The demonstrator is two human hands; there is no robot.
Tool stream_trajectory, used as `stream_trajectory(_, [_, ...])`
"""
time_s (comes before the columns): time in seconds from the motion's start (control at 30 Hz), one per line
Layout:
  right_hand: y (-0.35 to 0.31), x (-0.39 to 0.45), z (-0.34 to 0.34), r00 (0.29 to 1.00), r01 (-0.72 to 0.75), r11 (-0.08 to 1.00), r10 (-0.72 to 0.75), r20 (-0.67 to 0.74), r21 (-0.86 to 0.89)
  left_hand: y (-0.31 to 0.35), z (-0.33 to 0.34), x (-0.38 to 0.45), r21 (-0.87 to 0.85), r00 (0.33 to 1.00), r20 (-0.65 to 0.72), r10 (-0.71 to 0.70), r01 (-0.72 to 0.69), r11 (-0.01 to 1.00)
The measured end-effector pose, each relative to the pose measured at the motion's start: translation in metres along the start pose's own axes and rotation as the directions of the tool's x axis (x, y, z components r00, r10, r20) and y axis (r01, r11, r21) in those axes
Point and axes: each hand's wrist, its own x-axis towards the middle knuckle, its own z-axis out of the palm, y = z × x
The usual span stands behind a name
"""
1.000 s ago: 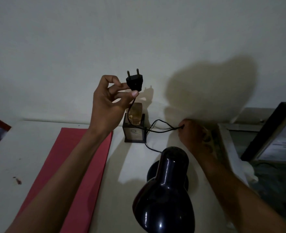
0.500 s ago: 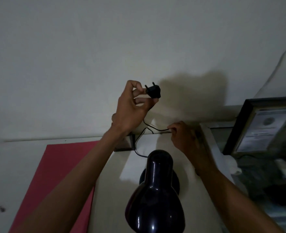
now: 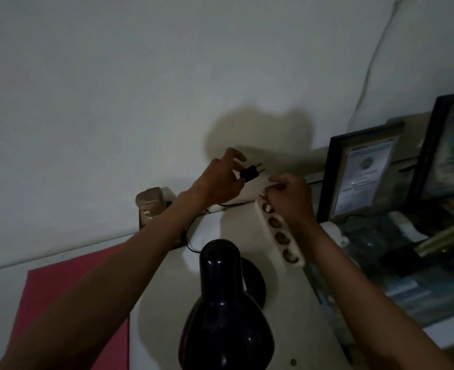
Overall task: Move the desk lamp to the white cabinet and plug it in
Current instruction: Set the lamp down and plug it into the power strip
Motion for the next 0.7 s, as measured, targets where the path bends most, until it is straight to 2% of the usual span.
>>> stream_trajectory(0.07, [-0.003,-0.012,-0.016,0.972,0.226,0.970,-0.231,-0.045,-0.086,-0.001,0.008,0.010,0.058,0.998,0.048,-0.027,0.024,0.998])
stream_trajectory(0.13, [-0.003,-0.016,-0.027,0.895,0.444,0.847,-0.432,0.109,-0.292,0.003,0.013,0.018,0.112,0.988,0.152,-0.030,0.013,0.994])
stream_trajectory(0.2, [-0.002,-0.011,-0.033,0.837,0.546,0.698,-0.466,0.285,-0.463,0.010,0.016,0.026,0.143,0.952,0.302,-0.039,-0.005,0.990])
stream_trajectory(0.3, [-0.006,-0.003,-0.038,0.819,0.573,0.639,-0.468,0.331,-0.514,0.023,0.018,0.035,0.137,0.896,0.443,-0.042,-0.021,0.990])
stream_trajectory(0.43, [-0.005,0.003,-0.041,0.821,0.563,0.702,-0.414,0.393,-0.437,0.038,0.015,0.040,0.087,0.886,0.464,-0.011,-0.033,0.996])
stream_trajectory(0.57, [0.011,0.000,-0.033,0.852,0.507,0.748,-0.362,0.378,-0.428,0.034,0.006,0.035,0.079,0.930,0.360,0.072,-0.107,0.991])
stream_trajectory(0.7, [0.026,0.000,-0.031,0.906,0.389,0.811,-0.249,0.343,-0.437,0.011,-0.005,0.023,0.201,0.966,0.247,0.080,-0.132,0.971])
